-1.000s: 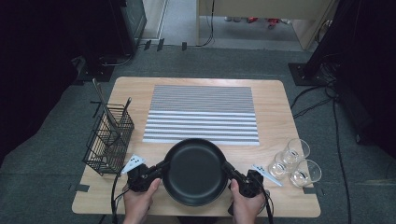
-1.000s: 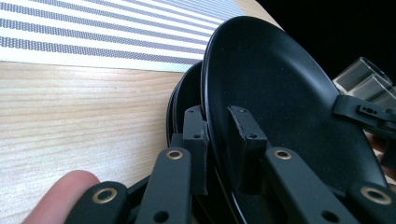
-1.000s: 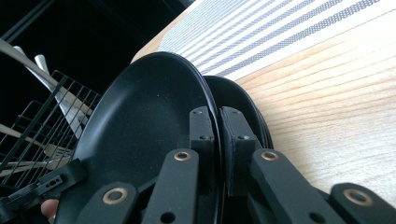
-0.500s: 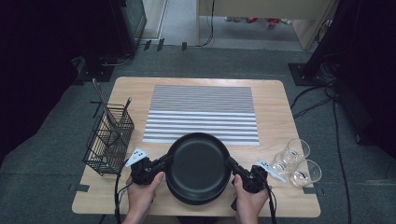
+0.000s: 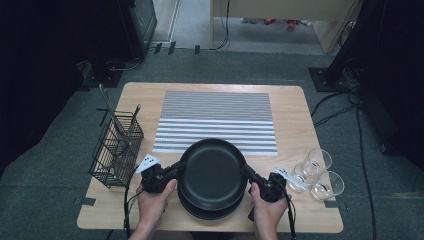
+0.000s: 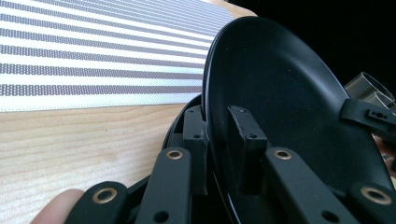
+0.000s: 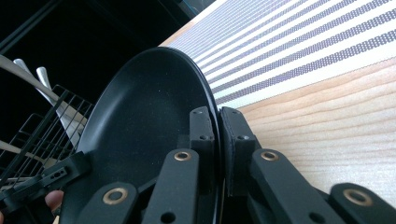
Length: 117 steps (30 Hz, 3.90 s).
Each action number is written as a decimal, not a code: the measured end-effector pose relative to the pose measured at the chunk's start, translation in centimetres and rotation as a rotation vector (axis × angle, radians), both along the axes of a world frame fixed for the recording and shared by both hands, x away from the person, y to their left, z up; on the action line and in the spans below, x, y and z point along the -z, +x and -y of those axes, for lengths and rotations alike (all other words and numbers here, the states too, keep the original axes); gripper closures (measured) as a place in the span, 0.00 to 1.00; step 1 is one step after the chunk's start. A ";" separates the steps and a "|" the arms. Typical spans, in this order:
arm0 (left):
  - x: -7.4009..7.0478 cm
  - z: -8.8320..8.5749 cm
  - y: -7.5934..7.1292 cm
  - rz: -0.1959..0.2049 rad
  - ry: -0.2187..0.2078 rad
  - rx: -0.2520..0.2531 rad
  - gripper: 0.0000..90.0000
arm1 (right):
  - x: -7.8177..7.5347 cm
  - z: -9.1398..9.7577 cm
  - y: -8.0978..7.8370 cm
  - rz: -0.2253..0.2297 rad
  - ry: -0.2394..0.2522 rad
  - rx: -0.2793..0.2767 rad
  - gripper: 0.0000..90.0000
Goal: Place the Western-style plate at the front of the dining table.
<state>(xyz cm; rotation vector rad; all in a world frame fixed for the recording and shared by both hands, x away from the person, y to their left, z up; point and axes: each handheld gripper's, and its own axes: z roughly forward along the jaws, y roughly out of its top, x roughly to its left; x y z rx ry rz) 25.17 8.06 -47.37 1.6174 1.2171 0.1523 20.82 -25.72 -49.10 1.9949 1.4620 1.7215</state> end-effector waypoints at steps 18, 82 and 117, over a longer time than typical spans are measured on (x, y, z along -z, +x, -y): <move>-0.4 0.6 1.7 0.008 0.001 0.001 0.88 | -0.7 0.3 1.3 -0.004 -0.011 0.006 0.94; -1.3 1.2 9.9 0.009 -0.016 -0.040 0.89 | -2.2 0.3 8.4 -0.003 -0.044 0.005 0.95; -0.5 1.7 13.5 -0.011 -0.013 -0.047 0.88 | -1.9 0.6 11.8 -0.020 -0.062 0.008 0.95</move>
